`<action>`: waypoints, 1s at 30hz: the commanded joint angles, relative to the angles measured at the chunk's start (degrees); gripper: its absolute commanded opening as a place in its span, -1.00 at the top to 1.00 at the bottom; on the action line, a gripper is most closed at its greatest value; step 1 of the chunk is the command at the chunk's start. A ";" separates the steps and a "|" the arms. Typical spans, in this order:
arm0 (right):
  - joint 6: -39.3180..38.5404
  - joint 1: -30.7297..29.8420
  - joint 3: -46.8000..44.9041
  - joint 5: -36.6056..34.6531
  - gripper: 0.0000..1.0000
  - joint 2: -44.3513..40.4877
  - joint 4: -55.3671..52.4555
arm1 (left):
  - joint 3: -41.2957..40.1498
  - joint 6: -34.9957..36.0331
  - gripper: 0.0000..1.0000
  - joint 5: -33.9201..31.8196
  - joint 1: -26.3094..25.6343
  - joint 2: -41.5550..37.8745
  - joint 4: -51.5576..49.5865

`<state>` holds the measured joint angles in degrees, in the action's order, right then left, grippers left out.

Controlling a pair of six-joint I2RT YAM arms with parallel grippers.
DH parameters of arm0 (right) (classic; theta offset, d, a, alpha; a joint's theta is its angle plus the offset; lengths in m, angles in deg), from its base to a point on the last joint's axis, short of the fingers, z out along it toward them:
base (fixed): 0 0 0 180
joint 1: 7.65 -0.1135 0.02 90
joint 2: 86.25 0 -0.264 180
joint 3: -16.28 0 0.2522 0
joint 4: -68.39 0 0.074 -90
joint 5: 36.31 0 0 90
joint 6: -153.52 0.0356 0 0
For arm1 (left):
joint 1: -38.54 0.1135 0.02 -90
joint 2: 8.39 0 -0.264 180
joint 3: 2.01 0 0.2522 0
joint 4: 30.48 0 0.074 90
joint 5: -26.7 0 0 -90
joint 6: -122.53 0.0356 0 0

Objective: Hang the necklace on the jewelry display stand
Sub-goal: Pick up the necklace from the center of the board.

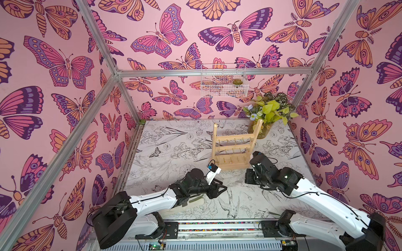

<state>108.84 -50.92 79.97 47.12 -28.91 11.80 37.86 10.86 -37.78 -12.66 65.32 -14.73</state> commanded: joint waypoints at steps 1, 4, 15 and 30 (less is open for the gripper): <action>-1.50 -0.31 1.86 -0.23 1.00 -1.75 -2.52 | -0.01 5.94 0.01 3.06 -0.12 4.27 10.04; -2.22 -0.43 2.69 -0.17 1.00 -2.97 -2.80 | 2.37 5.94 0.00 3.35 -0.13 8.54 11.26; -5.44 -3.94 11.11 -2.30 1.00 -4.82 -7.07 | 8.81 7.84 -0.03 4.46 -2.32 12.55 11.26; -8.22 -8.45 19.80 -2.66 1.00 -2.46 -8.14 | 12.35 8.11 -0.04 1.07 -2.41 13.66 8.54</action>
<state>102.13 -58.50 97.35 45.70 -31.70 5.73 49.05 18.20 -36.16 -14.78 78.24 -5.72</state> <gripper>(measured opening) 0.044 0.520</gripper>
